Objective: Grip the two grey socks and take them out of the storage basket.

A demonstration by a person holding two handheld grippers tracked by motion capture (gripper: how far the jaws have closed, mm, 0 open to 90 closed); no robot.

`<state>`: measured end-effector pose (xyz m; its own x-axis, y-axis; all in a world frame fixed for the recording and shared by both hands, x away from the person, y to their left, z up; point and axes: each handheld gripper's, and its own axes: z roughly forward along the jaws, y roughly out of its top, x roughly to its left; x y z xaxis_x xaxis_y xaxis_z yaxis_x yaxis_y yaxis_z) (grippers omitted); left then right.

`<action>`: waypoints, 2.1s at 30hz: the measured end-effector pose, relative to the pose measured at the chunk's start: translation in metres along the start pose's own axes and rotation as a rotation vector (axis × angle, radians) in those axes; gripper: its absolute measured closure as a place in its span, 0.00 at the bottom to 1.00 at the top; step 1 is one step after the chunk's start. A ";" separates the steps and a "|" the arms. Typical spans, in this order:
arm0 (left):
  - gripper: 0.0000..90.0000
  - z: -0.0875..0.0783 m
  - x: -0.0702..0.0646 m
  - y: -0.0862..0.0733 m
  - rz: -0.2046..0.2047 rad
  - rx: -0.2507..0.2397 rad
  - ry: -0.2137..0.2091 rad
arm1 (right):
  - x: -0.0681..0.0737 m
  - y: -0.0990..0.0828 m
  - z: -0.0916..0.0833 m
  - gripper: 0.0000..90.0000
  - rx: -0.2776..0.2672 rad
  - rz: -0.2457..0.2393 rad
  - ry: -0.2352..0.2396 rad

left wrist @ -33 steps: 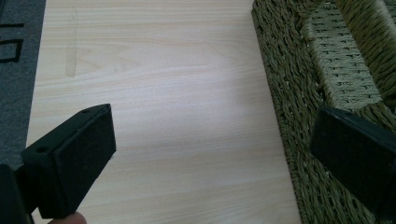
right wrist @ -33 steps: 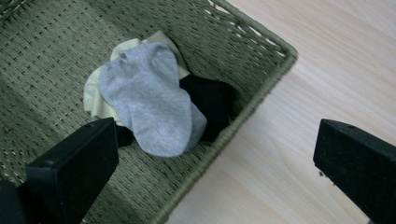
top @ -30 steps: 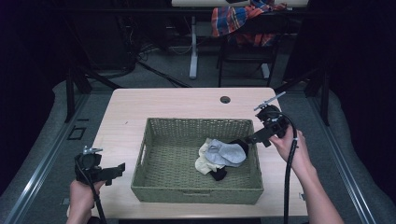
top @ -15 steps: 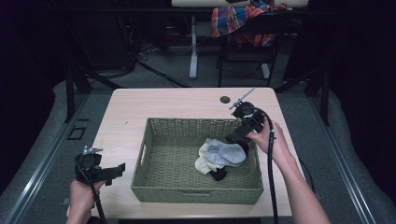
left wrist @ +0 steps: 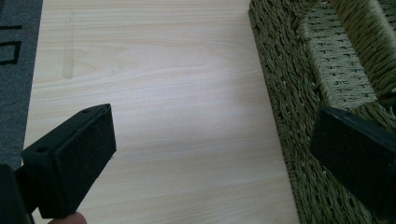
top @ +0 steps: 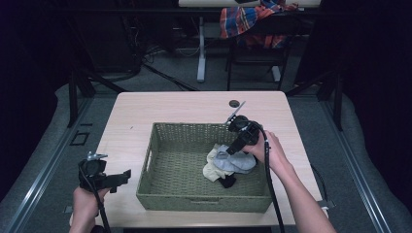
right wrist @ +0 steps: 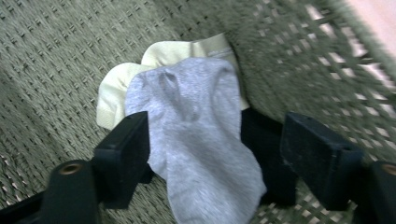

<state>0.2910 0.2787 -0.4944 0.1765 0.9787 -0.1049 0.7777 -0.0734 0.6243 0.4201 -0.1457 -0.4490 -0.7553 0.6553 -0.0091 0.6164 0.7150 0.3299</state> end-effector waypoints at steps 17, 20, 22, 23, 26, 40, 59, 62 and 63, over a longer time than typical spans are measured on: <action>0.01 0.000 0.000 0.000 0.001 0.000 0.000 | 0.002 0.002 0.018 0.43 0.078 -0.010 -0.003; 0.01 0.000 0.000 0.000 0.002 0.001 -0.001 | 0.002 0.003 0.022 0.46 0.093 -0.014 -0.016; 0.01 0.000 0.000 0.000 0.003 0.004 -0.001 | 0.003 0.003 0.024 0.47 0.091 -0.007 -0.010; 0.01 0.001 0.000 0.000 0.008 0.011 -0.002 | 0.002 0.003 0.026 0.51 0.101 -0.009 -0.006; 0.01 0.001 -0.001 0.000 0.008 0.011 -0.002 | 0.003 0.003 0.030 0.60 0.127 -0.005 0.002; 0.01 0.001 0.000 0.000 0.003 0.010 0.000 | -0.004 -0.001 0.018 0.93 0.122 0.006 -0.023; 0.01 0.000 0.000 0.000 0.005 0.010 0.001 | -0.002 0.000 0.035 0.66 0.160 -0.005 -0.032; 0.01 0.000 0.000 0.000 0.004 0.011 0.001 | -0.003 -0.001 0.036 0.78 0.173 -0.006 -0.027; 0.01 0.001 0.000 0.000 0.002 0.009 0.001 | -0.003 -0.002 0.035 0.86 0.164 0.002 -0.027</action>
<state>0.2912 0.2787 -0.4950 0.1778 0.9786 -0.1031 0.7828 -0.0772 0.6175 0.4291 -0.1402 -0.4830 -0.7495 0.6611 -0.0344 0.6473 0.7427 0.1718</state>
